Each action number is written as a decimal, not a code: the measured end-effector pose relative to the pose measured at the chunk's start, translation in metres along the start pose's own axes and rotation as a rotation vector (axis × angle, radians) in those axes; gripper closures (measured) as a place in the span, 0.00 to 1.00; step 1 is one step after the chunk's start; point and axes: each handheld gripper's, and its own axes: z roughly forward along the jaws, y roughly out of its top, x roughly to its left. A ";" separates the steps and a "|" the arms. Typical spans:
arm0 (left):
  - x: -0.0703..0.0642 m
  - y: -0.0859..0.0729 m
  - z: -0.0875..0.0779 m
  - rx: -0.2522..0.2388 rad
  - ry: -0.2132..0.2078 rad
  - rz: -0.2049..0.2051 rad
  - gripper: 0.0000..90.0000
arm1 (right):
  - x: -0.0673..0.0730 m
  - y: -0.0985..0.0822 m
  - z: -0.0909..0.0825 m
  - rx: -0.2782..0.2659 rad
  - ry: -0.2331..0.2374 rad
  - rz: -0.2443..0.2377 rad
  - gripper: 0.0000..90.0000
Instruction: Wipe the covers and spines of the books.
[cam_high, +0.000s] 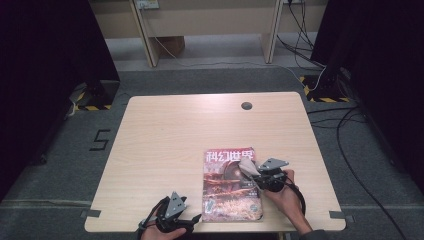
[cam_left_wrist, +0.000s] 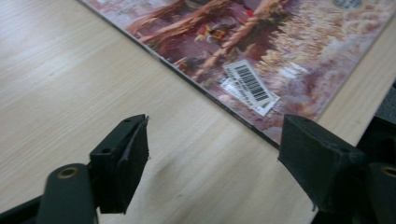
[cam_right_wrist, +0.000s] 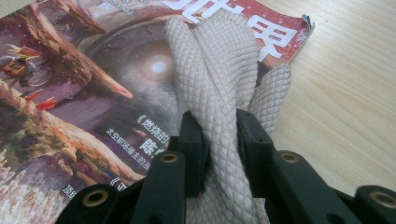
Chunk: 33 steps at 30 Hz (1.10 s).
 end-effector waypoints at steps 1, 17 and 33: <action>-0.001 0.001 0.000 -0.003 -0.011 0.005 0.29 | 0.001 0.000 0.000 0.002 -0.003 -0.003 0.83; -0.019 0.003 0.014 0.012 -0.099 0.079 0.44 | 0.035 0.010 0.008 -0.001 0.059 -0.097 0.84; -0.023 0.008 0.023 0.028 -0.102 0.075 0.52 | 0.042 0.028 0.026 -0.011 0.063 -0.122 0.84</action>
